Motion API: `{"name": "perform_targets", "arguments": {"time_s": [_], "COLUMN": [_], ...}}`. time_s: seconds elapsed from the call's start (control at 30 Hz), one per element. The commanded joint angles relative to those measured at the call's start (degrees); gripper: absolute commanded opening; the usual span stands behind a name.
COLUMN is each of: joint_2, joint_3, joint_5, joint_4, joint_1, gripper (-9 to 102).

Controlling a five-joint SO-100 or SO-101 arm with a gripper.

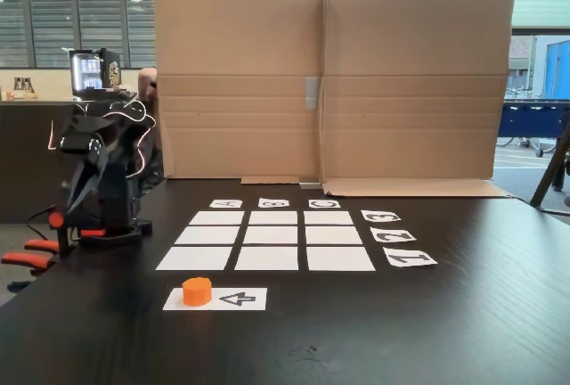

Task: Pick up the round, orange token and place it in the grid on square B3.

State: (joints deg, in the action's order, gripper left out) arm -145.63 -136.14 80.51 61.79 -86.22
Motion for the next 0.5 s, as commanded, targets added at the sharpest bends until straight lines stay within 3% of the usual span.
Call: {"name": "perform_targets", "arguments": {"time_s": [0.0, 0.27, 0.47], "joint_2": [9.76, 23.38, 33.75], "joint_3": [12.83, 26.54, 36.30], "joint_5": [-0.26, -1.14, -4.83], "joint_4": [6.15, 17.93, 26.37], "joint_1": [1.23, 4.13, 6.86], "gripper": [20, 54, 67]}}
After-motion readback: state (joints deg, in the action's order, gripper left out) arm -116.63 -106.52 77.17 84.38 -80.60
